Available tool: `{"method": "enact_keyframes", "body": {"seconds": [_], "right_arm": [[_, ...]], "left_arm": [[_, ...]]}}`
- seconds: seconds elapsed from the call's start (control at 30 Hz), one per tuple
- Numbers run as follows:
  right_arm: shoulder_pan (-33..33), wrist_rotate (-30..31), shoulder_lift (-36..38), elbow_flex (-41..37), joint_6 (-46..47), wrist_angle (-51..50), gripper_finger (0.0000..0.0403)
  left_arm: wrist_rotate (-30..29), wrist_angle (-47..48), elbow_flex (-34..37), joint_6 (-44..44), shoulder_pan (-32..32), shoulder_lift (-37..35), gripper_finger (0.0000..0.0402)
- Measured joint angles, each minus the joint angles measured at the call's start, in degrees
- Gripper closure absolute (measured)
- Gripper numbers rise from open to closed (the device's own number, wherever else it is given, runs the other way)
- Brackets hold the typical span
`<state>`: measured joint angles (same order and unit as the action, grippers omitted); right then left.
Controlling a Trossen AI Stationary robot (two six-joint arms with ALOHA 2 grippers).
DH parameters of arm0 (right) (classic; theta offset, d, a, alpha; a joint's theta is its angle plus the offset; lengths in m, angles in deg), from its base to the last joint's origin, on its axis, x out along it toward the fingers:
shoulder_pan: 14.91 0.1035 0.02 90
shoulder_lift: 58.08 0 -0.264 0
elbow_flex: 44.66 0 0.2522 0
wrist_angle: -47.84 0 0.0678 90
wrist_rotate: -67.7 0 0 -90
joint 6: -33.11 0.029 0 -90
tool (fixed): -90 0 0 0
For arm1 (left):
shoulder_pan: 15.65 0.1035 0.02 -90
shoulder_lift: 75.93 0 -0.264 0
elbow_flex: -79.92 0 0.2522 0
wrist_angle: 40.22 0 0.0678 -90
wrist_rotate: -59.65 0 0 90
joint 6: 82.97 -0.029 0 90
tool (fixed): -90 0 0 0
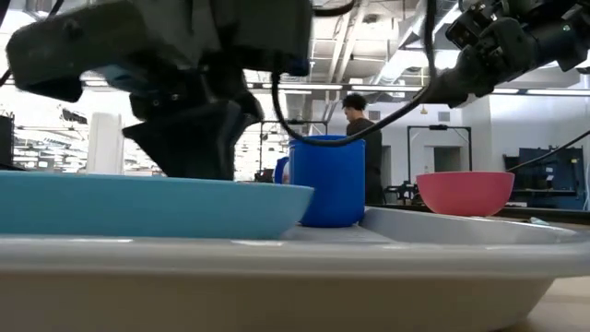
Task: Set up tray
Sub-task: Put the blue plate on the bottom left of the blue mug on the gray serving tray
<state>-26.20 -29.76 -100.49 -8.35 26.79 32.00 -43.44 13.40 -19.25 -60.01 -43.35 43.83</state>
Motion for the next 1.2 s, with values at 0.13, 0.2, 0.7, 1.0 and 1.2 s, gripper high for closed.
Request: {"method": "enact_keyframes", "body": {"seconds": [0.13,0.2,0.7,1.0,1.2], "right_arm": [[0.0,0.0,0.0,0.0,2.3,-0.1,0.0285],[0.0,0.0,0.0,0.0,2.3,-0.1,0.0285],[0.0,0.0,0.0,0.0,2.4,-0.6,0.0285],[0.0,0.0,0.0,0.0,4.3,-0.9,0.0285],[0.0,0.0,0.0,0.0,4.9,-0.9,0.0285]], "left_arm": [[1.1,-3.6,0.0,-3.6,1.0,0.0,0.0401],[0.9,-4.2,0.0,-4.6,1.5,0.0,0.0401],[2.8,-9.9,0.0,-7.7,3.4,0.0,0.0401],[2.8,-10.8,0.0,-8.7,3.4,0.0,0.0401],[2.8,-12.5,0.0,-10.4,3.4,0.0,0.0401]]}}
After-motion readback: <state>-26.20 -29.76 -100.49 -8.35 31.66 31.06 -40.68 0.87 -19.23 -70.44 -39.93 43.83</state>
